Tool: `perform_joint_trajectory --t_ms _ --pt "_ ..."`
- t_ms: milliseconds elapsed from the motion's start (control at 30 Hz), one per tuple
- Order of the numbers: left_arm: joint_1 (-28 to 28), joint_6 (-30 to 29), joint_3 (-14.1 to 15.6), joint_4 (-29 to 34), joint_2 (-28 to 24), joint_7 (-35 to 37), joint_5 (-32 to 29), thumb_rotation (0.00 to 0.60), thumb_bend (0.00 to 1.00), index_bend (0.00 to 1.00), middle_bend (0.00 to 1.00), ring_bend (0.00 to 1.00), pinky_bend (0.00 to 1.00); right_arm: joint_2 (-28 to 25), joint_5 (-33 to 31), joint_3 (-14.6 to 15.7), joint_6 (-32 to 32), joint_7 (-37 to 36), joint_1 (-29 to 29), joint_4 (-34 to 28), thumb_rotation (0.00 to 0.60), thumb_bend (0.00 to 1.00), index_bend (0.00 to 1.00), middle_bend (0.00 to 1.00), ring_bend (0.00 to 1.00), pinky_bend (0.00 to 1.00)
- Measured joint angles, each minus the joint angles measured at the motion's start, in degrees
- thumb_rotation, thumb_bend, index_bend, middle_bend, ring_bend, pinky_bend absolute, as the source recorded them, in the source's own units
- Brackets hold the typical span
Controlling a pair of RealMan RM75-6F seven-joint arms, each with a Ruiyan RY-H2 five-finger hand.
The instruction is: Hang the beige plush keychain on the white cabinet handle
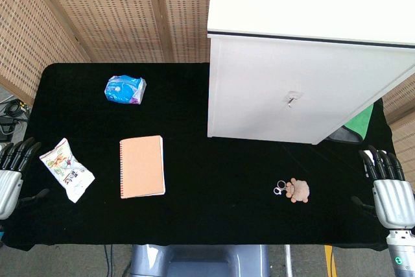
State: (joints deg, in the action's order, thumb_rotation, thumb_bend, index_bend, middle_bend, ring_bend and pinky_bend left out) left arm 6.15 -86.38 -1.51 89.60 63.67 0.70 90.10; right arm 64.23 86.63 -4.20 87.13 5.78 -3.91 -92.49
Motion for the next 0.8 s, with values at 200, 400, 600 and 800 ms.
perform_joint_trajectory --t_ms 200,400,600,800 --pt "-0.03 0.06 0.04 0.01 0.15 0.11 -0.22 0.6 0.0 0.0 0.0 0.0 0.0 0.06 -0.05 0.21 -0.46 0.47 -0.03 -0.11 0.6 0.0 0.0 0.0 0.0 0.0" --pt "0.15 -0.21 -0.12 -0.43 0.47 0.6 0.07 0.6 0.0 0.0 0.0 0.0 0.0 0.04 0.03 0.27 -3.31 1.07 -1.57 -0.78 0.6 0.0 0.03 0.54 0.46 0.22" --pt "0.96 1.32 -0.61 -2.08 1.63 0.9 -1.05 0.6 0.0 0.0 0.0 0.0 0.0 -0.12 0.34 -0.5 -11.25 2.71 -6.98 -1.05 0.6 0.0 0.24 0.77 0.7 0.84" --pt "1.71 2.31 -1.09 -3.57 2.97 0.22 -1.93 0.6 0.0 0.0 0.0 0.0 0.0 0.03 -0.47 -1.65 -22.91 2.53 -14.39 -1.06 0.6 0.05 0.38 0.86 0.8 0.99"
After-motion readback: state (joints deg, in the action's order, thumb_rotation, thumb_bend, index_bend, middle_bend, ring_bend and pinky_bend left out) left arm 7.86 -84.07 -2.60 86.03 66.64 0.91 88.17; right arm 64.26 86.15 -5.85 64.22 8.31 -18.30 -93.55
